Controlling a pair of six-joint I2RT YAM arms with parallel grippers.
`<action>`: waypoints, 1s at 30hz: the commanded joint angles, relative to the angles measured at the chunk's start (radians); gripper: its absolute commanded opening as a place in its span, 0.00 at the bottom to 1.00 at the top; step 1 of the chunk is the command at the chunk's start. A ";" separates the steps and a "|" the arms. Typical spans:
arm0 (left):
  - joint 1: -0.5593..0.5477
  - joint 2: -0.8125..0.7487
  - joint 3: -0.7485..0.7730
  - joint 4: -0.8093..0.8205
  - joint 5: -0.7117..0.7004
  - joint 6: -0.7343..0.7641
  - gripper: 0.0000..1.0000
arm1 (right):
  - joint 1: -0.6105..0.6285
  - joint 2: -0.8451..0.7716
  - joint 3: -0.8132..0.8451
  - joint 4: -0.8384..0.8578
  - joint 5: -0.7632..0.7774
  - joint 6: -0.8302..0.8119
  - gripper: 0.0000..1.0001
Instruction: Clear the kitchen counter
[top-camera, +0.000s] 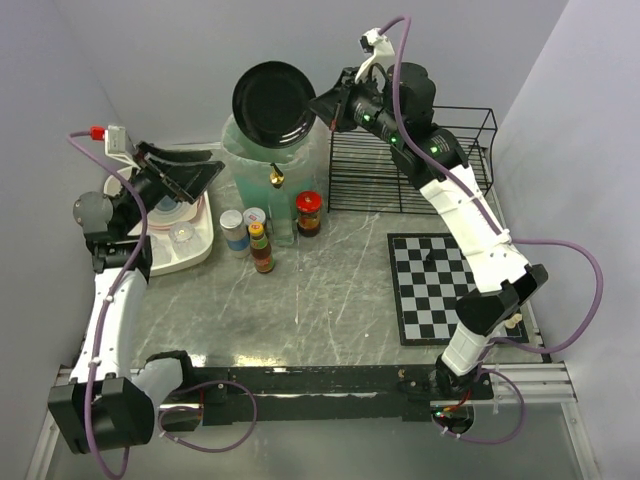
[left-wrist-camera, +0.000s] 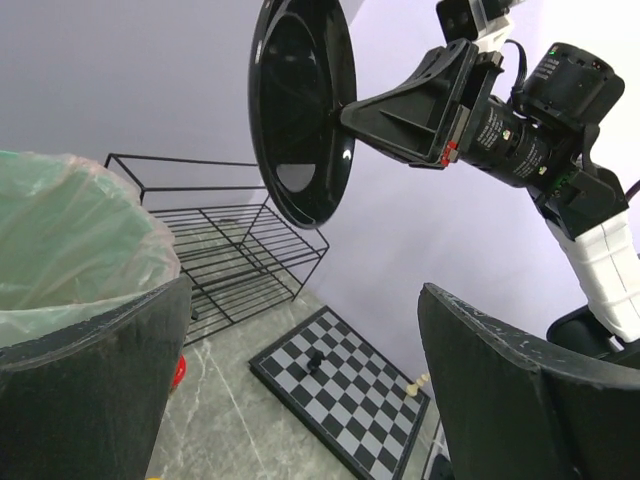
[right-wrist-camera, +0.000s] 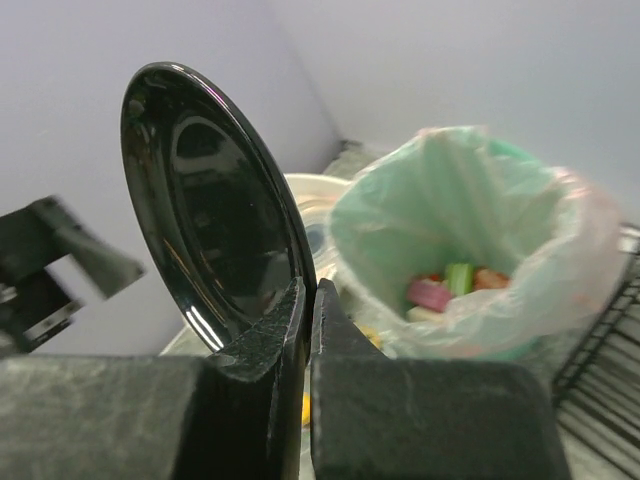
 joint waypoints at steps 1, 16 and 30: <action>-0.031 -0.002 0.054 -0.023 -0.005 0.067 0.99 | 0.002 -0.038 0.005 0.031 -0.130 0.062 0.00; -0.125 0.058 0.130 -0.096 -0.083 0.145 0.99 | 0.005 -0.058 -0.050 0.019 -0.274 0.104 0.00; -0.249 0.103 0.236 -0.344 -0.252 0.353 0.30 | 0.006 -0.081 -0.105 0.042 -0.314 0.118 0.00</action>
